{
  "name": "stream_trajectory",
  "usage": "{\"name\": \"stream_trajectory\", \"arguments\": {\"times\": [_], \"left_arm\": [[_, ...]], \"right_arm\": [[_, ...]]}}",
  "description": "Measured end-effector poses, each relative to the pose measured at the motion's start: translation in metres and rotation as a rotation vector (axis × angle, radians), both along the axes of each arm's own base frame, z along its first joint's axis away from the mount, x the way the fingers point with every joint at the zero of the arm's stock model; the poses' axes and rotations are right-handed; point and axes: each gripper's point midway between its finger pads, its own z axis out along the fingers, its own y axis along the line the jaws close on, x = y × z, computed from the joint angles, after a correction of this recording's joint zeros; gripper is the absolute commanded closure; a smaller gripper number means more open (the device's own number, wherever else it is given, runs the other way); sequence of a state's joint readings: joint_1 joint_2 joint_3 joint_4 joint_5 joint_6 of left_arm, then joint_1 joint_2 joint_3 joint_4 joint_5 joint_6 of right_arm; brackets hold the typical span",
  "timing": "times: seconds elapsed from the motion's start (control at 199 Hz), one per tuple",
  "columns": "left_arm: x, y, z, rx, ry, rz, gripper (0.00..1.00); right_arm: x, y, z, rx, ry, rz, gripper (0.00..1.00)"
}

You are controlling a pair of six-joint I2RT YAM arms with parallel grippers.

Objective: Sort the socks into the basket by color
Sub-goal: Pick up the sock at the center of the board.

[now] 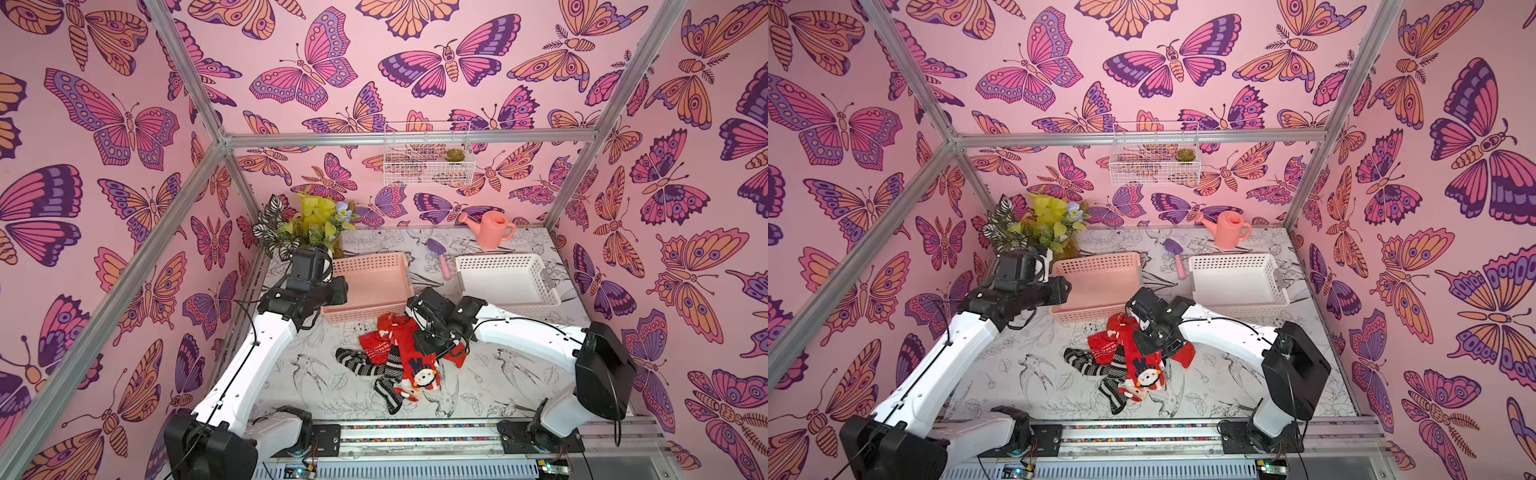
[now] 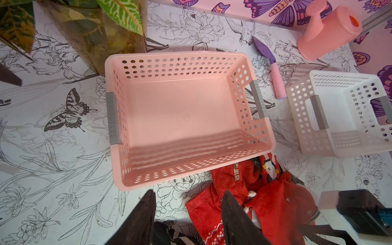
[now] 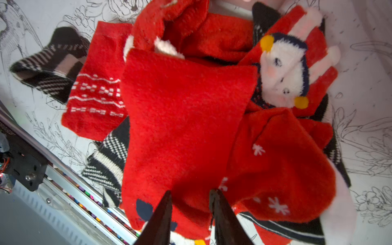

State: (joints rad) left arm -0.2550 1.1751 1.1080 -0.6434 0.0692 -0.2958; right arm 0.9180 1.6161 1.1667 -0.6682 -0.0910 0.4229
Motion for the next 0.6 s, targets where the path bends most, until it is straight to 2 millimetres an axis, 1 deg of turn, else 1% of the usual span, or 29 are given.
{"name": "stream_trajectory", "arguments": {"times": [0.18,0.286,0.346,0.496,0.602], "left_arm": [[0.0000,0.0001,0.0000,0.002,-0.001,0.000,0.47],[0.0000,0.0002,-0.0002,0.003,0.000,0.000,0.47],[0.0000,0.0002,-0.0002,0.003,0.000,0.000,0.47],[0.0000,0.0002,-0.0003,0.004,-0.001,-0.001,0.47],[-0.0001,0.0001,-0.0003,0.004,-0.001,-0.002,0.47]], "right_arm": [[0.0005,-0.0004,-0.0006,-0.003,-0.002,-0.002,0.59],[0.0007,-0.0005,-0.0006,-0.004,-0.003,-0.002,0.60],[0.0006,-0.0005,-0.0006,-0.004,-0.002,-0.002,0.63],[0.0007,0.0000,-0.0004,-0.001,-0.002,-0.002,0.82],[0.0011,0.0010,-0.0001,0.003,-0.004,-0.001,0.90]]}}
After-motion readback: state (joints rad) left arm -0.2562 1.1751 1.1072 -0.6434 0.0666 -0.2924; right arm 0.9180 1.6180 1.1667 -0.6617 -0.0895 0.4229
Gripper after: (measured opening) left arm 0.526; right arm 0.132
